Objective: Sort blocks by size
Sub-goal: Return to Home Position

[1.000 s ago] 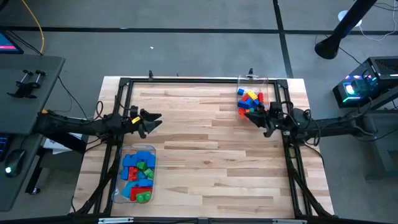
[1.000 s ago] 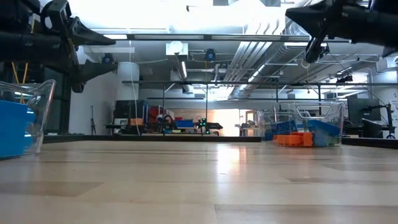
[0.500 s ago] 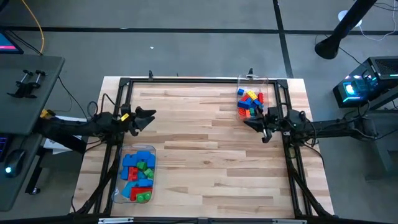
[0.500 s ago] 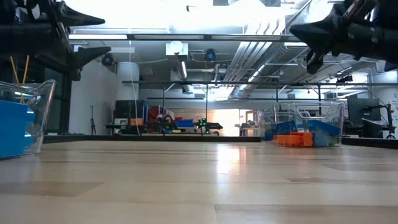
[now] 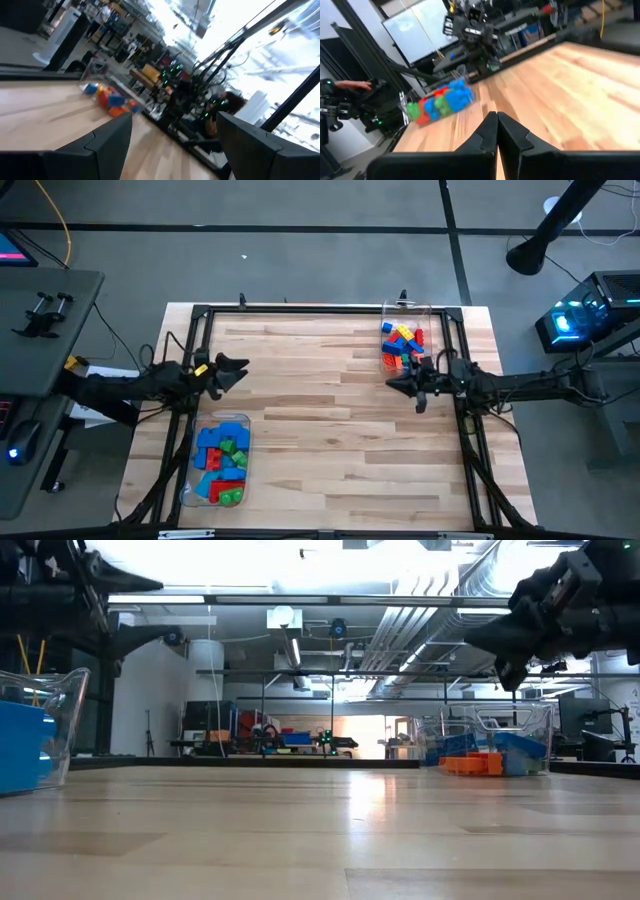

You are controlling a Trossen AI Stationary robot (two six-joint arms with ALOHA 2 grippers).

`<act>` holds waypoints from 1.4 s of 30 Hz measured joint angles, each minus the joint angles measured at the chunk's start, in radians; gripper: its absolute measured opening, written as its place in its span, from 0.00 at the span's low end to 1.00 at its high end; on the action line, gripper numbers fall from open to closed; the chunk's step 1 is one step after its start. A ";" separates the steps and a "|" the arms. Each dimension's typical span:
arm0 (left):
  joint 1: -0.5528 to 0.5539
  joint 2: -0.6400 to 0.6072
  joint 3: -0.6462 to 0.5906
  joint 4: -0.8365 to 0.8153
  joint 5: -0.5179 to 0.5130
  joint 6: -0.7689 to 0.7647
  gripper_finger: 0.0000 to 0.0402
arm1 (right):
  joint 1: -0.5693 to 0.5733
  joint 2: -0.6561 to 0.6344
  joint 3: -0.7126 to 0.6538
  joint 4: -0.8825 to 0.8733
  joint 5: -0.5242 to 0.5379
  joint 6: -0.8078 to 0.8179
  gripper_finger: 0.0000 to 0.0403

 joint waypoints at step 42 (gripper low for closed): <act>0.005 -0.020 0.000 -0.124 0.017 0.310 0.68 | 0.000 0.000 0.000 -0.317 0.002 0.088 0.01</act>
